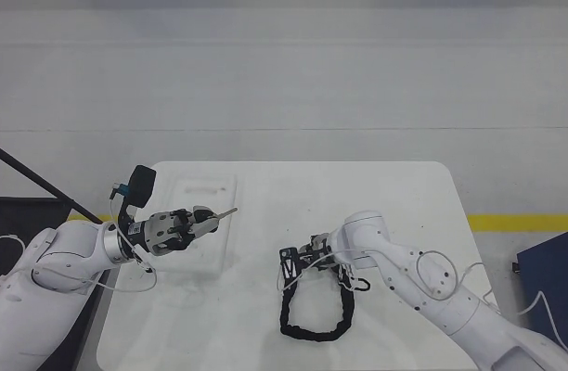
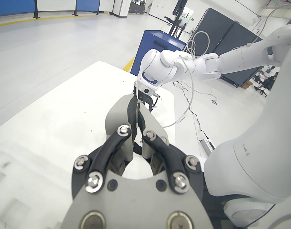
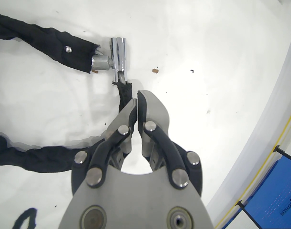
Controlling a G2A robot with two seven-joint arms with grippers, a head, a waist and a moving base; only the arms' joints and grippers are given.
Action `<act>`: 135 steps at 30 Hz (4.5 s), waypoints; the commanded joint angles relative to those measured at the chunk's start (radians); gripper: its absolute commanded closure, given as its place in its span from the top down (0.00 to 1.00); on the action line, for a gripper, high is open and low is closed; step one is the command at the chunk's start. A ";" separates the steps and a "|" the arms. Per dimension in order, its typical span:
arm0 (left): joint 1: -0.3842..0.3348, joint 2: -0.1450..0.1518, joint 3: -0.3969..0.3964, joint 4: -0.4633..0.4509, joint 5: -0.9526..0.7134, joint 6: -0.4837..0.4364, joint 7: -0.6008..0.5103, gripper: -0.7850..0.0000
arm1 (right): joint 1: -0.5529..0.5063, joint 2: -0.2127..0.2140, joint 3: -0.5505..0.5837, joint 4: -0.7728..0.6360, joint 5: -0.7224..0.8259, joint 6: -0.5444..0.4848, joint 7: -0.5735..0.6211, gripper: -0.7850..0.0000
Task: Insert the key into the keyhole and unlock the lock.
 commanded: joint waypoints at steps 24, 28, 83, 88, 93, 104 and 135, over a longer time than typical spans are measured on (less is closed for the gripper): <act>0.000 0.000 0.000 0.000 0.000 0.000 0.000 0.00 | 0.018 -0.020 -0.032 0.041 0.034 -0.009 0.024 0.36; 0.000 0.000 0.000 0.000 0.000 0.000 0.000 0.00 | 0.027 -0.028 -0.049 0.056 0.003 -0.003 0.024 0.36; 0.000 0.000 0.000 0.000 0.000 0.000 0.000 0.00 | -0.044 0.132 0.055 -0.081 0.563 -0.086 -0.446 0.00; 0.000 0.000 0.000 0.000 0.000 0.000 0.000 0.00 | 0.007 0.194 -0.006 -0.077 0.745 -0.086 -0.536 0.00; 0.000 0.000 0.000 0.000 0.000 0.000 0.000 0.00 | 0.038 0.254 -0.061 -0.087 0.851 -0.086 -0.670 0.00; 0.000 0.000 0.000 0.000 0.000 0.000 0.000 0.00 | 0.049 0.291 -0.097 -0.099 0.869 -0.086 -0.790 0.00; 0.000 0.000 0.000 0.000 0.000 0.000 0.000 0.00 | 0.000 0.292 -0.092 -0.022 0.991 -0.064 -0.921 0.00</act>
